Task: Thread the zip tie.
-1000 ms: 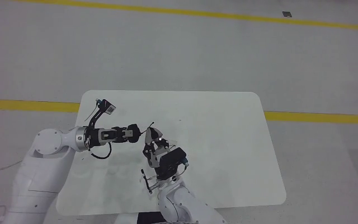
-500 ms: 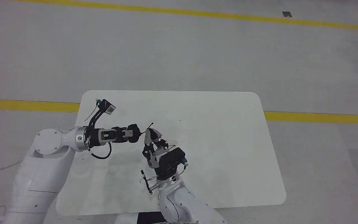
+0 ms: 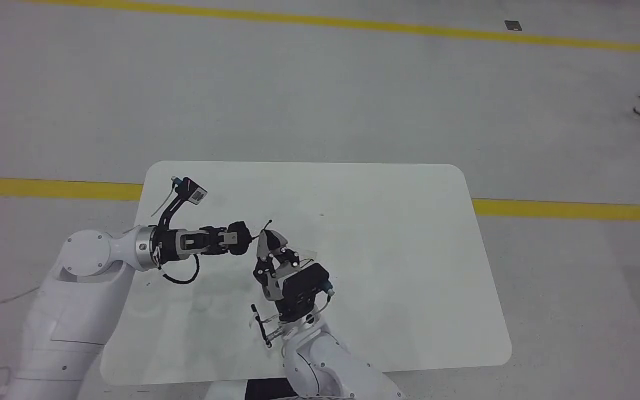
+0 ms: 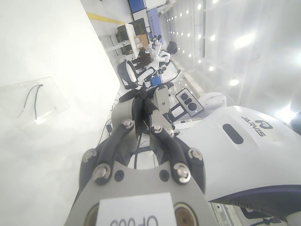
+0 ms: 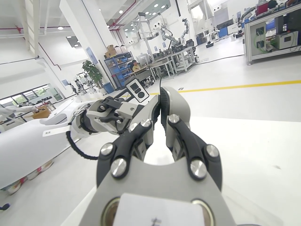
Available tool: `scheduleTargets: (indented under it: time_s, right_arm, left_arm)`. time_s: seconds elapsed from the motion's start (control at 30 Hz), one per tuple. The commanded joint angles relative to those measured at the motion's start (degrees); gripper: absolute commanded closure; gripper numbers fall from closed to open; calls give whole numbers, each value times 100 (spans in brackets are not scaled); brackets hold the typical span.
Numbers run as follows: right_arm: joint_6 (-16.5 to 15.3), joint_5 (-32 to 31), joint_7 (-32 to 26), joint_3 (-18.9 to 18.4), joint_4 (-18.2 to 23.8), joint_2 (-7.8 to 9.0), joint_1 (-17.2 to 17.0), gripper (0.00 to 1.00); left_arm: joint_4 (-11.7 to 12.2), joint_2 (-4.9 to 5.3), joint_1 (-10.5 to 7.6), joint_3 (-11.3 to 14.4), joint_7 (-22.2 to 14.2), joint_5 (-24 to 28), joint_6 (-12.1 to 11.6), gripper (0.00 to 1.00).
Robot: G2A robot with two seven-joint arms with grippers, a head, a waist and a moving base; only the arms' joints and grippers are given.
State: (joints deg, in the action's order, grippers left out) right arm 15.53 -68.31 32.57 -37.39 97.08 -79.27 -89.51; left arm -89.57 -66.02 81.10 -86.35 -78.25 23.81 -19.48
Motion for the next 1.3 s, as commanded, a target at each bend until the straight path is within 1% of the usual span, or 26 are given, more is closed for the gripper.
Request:
scheduleTargets:
  time_s: [0.0, 1.27]
  right_arm:
    - [14, -3, -16, 4, 1, 3, 2, 100]
    - [64, 34, -235, 107, -8, 52, 72, 100]
  left_arm:
    - [0, 0, 0, 0, 0, 0, 0, 100]
    - [0, 0, 0, 0, 0, 0, 0, 100]
